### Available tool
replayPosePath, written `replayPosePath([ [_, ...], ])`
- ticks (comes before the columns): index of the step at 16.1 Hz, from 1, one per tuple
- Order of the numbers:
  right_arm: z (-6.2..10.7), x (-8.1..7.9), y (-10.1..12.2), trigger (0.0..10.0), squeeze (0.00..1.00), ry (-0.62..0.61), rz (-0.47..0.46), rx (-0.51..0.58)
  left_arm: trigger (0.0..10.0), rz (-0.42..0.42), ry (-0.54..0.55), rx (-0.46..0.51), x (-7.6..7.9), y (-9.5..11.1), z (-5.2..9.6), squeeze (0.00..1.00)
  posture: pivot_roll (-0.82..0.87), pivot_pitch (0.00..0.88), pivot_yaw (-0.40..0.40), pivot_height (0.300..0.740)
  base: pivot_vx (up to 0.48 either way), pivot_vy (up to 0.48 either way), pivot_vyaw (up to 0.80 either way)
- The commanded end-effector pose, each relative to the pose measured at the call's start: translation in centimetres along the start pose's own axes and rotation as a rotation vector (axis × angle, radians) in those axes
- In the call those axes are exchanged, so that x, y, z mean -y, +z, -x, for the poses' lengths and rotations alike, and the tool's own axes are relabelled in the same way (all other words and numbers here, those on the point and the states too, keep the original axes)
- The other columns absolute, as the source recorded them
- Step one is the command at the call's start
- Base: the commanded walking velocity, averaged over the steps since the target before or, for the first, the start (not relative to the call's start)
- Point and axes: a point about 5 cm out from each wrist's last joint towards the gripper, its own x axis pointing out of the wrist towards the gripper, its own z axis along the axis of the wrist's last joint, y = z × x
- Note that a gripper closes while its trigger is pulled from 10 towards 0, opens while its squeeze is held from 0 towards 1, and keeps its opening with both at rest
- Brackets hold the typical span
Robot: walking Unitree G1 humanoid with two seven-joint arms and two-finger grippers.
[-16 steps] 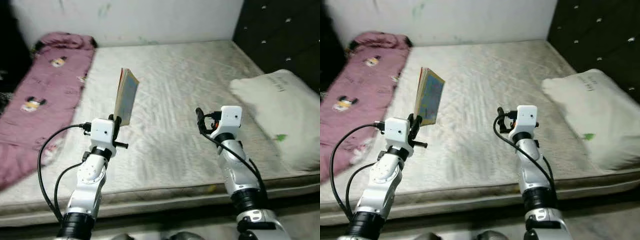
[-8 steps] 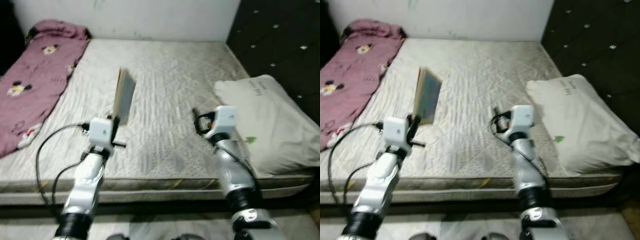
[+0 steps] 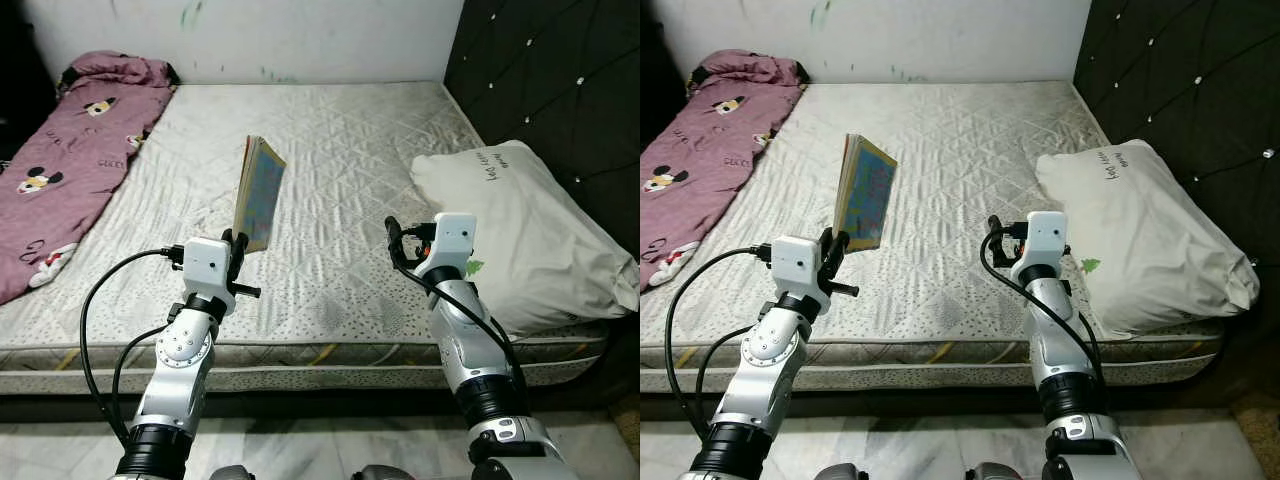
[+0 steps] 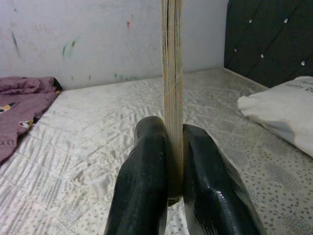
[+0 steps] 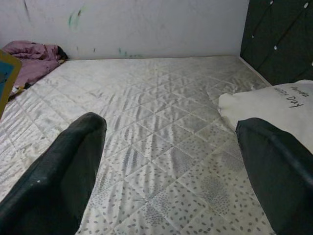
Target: Clean up the room
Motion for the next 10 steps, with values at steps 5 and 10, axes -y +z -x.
replayPosePath([
  [5, -0.38, -0.37, 0.59, 10.0, 0.00, 0.006, -0.004, 0.020, 10.0, -0.013, 0.011, 0.082, -0.76, 1.64, -0.34, 0.00, -0.09, 0.000, 0.002, 0.740, 0.365, 0.000, 0.00],
  [10, -0.37, -0.34, 0.57, 10.0, 0.00, 0.004, -0.004, 0.020, 10.0, -0.015, 0.013, 0.071, -0.76, 1.53, -0.35, 0.00, -0.09, 0.000, 0.003, 0.740, 0.298, 0.000, 0.00],
])
